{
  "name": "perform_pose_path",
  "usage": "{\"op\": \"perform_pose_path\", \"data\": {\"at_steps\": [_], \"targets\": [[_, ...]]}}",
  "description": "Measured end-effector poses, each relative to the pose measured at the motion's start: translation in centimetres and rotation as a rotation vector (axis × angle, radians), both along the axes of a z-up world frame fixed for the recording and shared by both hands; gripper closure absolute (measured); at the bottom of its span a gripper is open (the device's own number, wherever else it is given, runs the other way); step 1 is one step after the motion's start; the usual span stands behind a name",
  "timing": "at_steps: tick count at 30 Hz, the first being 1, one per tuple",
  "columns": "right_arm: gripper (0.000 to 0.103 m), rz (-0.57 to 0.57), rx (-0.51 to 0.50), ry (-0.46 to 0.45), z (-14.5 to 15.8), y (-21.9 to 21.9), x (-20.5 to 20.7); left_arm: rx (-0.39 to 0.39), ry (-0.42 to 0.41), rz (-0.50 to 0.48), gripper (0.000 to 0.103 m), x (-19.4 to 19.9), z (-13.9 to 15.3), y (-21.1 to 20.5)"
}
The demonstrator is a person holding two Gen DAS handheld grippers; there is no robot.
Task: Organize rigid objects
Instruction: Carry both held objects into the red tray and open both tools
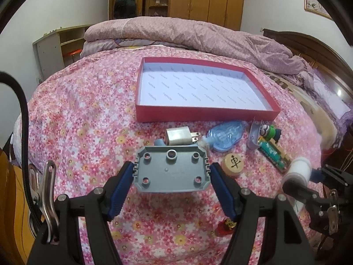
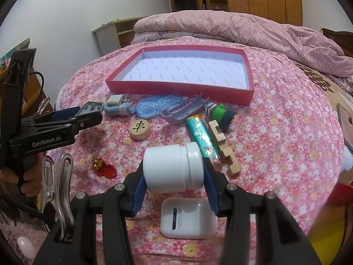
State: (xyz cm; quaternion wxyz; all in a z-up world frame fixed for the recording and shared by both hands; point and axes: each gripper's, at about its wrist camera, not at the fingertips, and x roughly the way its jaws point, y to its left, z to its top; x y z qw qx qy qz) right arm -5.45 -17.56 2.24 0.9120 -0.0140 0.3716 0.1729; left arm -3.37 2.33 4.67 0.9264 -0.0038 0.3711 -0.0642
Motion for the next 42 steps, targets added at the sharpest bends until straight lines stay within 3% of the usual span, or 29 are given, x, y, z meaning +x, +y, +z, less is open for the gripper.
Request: {"op": "perform_pose_path", "data": {"at_steps": [23, 42], "targets": [[0.056, -0.026, 0.021, -0.085, 4.4, -1.2, 5.2, -0.016, -0.05, -0.013, 0.029, 4.8, 3.6, -0.8], [0.056, -0.091, 0.026, -0.095, 4.8, -2.4, 11.2, -0.002, -0.021, 0.0, 0.029, 10.0, 2.5, -1.5]]}}
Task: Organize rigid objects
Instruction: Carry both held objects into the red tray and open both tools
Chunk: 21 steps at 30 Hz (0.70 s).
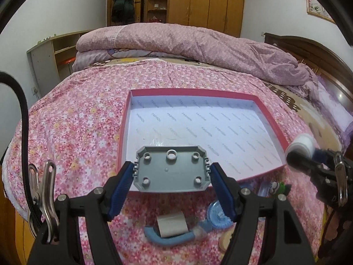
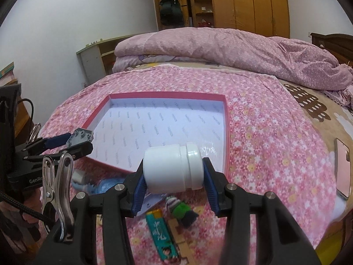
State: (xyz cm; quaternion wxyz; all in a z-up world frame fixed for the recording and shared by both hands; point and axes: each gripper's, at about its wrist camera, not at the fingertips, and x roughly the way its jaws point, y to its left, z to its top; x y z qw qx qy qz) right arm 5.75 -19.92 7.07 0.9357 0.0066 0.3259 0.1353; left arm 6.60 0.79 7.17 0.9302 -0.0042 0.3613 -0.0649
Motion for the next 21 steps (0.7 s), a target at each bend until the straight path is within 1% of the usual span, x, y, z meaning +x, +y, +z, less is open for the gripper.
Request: {"op": "perform_pose_path", "data": {"at_steps": [6, 11, 21], "targets": [[0.056, -0.019, -0.007, 0.027, -1.1, 0.0, 1.2, -0.003, 0.026, 0.0, 0.029, 0.9, -1.0, 0.0], [0.056, -0.037, -0.004, 0.056, -1.9, -0.5, 1.9, 0.006, 0.03, -0.002, 0.029, 1.0, -1.5, -0.2], [0.056, -0.056, 0.006, 0.069, -2.1, -0.8, 2.3, 0.018, 0.03, -0.011, 0.029, 1.1, -1.7, -0.4]]}}
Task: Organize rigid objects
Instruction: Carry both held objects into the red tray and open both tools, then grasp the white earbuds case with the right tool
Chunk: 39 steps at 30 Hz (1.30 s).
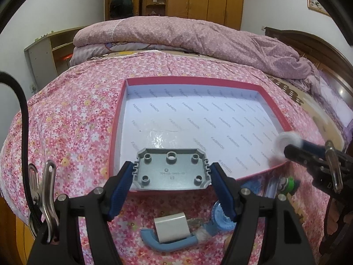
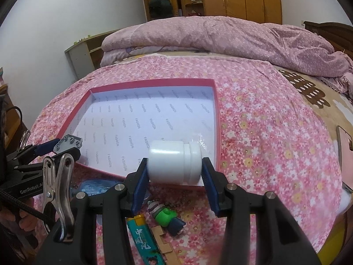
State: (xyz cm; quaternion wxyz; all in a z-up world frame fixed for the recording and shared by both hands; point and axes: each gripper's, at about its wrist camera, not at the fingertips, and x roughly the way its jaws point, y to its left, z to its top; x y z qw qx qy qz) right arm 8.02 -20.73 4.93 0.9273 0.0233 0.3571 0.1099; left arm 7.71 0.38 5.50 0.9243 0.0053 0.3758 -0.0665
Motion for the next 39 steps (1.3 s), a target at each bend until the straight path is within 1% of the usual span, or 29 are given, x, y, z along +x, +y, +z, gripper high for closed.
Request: {"op": "perform_pose_path", "data": {"at_steps": [3, 7, 12, 18, 23, 24, 26, 30, 35, 39], "targets": [[0.056, 0.005, 0.013, 0.002, -0.1, 0.0, 0.0, -0.001, 0.001, -0.001, 0.029, 0.0, 0.0, -0.1], [0.055, 0.003, -0.005, -0.022, 0.0, 0.3, -0.3, 0.015, 0.003, -0.013, 0.028, -0.1, 0.1, -0.4], [0.053, -0.001, -0.017, -0.041, 0.4, 0.5, -0.7, 0.036, 0.0, -0.002, 0.025, -0.2, 0.2, -0.7], [0.053, -0.006, -0.01, -0.046, 0.8, 0.4, -1.4, 0.005, -0.012, 0.01, 0.025, -1.1, 1.3, -0.1], [0.052, 0.002, 0.003, -0.051, 1.3, 0.5, -2.5, -0.011, -0.033, 0.012, 0.025, -2.6, 2.4, 0.6], [0.051, 0.007, 0.001, -0.054, 1.4, 0.6, -2.8, -0.012, -0.035, 0.011, 0.025, -3.0, 2.6, 0.7], [0.044, 0.015, -0.008, -0.059, 1.6, 0.7, -3.6, -0.013, -0.035, 0.011, 0.025, -3.6, 2.7, 0.9], [0.044, 0.028, -0.037, -0.065, 1.9, 1.0, -5.3, -0.037, -0.024, 0.015, 0.025, -5.0, 3.0, 1.4], [0.044, 0.056, -0.059, -0.039, 1.8, 1.1, -7.8, -0.053, -0.005, 0.009, 0.025, -6.7, 2.9, 1.8], [0.044, 0.115, -0.084, 0.041, 0.8, 1.7, -9.3, -0.03, 0.022, 0.017, 0.025, -7.8, 2.3, 1.8]]}}
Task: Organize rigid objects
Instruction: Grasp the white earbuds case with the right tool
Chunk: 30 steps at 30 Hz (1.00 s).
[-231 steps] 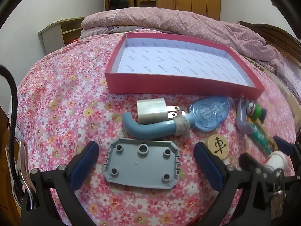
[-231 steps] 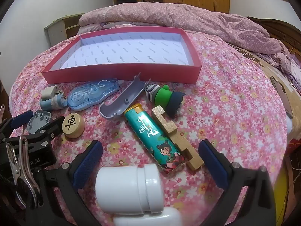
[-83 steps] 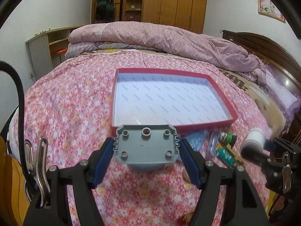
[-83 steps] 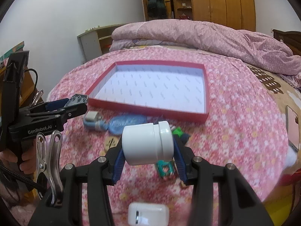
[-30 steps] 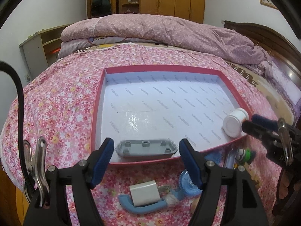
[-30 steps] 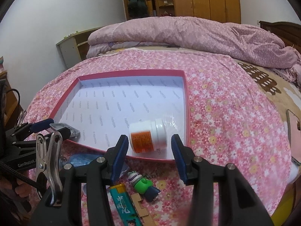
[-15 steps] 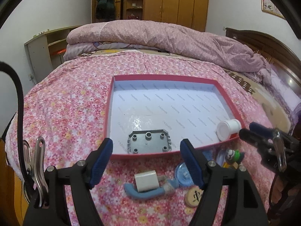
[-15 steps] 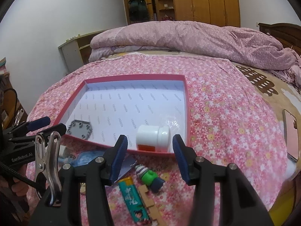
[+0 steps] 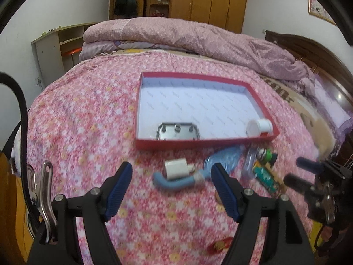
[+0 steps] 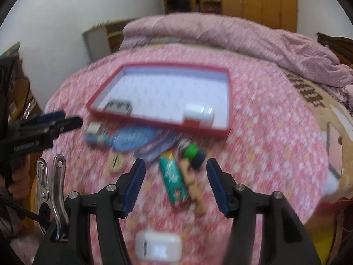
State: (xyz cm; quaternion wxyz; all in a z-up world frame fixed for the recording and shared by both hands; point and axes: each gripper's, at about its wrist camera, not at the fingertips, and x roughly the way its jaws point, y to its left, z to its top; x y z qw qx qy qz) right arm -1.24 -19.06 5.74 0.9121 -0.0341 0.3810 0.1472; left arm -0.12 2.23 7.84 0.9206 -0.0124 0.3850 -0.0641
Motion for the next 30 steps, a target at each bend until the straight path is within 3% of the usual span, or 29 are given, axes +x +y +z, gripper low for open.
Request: {"op": "perform_pose_path", "data": {"at_steps": [11, 22, 30], "targets": [[0.044, 0.099, -0.071, 0.108, -2.8, 1.1, -4.7, 0.019, 0.048, -0.064, 0.025, -3.4, -1.6, -1.2], [0.044, 0.075, -0.058, 0.188, -4.4, 0.0, -6.2, -0.017, 0.138, -0.149, 0.025, -4.6, -2.9, -2.0], [0.044, 0.066, -0.063, 0.203, -5.9, 0.3, -6.1, 0.068, 0.158, -0.26, 0.025, -5.8, -4.1, -3.6]]}}
